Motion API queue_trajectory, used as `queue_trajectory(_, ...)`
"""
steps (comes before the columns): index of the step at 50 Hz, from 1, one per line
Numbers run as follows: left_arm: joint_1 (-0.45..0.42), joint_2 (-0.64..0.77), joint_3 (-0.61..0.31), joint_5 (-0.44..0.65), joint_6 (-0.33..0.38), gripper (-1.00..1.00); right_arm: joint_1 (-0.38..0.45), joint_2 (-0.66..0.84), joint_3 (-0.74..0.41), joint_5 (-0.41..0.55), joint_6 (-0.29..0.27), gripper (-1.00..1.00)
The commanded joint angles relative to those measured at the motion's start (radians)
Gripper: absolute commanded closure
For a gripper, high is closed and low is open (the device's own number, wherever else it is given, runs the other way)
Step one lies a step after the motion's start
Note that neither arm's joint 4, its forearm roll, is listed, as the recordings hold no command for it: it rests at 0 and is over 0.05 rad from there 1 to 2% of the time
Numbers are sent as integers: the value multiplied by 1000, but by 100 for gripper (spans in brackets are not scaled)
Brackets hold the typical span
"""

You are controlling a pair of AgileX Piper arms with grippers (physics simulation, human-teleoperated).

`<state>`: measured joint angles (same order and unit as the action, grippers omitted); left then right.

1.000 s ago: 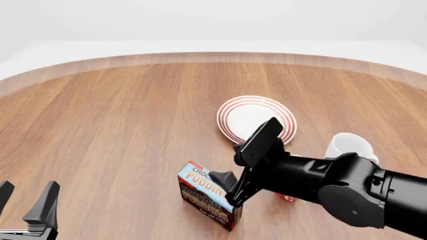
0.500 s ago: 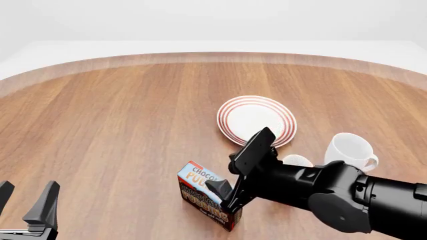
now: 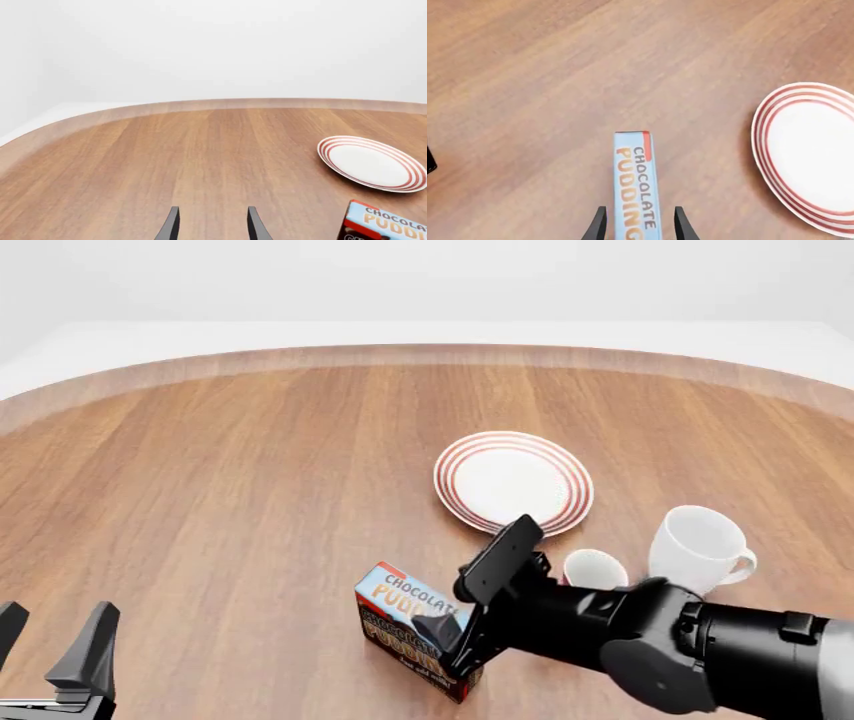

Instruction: Put the chocolate pudding to the right of the plate.

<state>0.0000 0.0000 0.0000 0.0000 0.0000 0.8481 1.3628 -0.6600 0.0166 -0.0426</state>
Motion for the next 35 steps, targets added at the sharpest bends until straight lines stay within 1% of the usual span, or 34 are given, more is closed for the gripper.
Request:
queue_trajectory(1,0,0,0,0,0,-100,-11,29,16,-25,6,-100)
queue_trajectory(8,0,0,0,0,0,-100,-15,44,24,-34,13,-100)
queue_trajectory(11,0,0,0,0,0,-100,8,60,27,-45,33,-100)
queue_trajectory(20,0,0,0,0,0,-100,6,86,46,-79,57,-100)
queue_trajectory(35,0,0,0,0,0,-100,6,101,70,-104,67,-100)
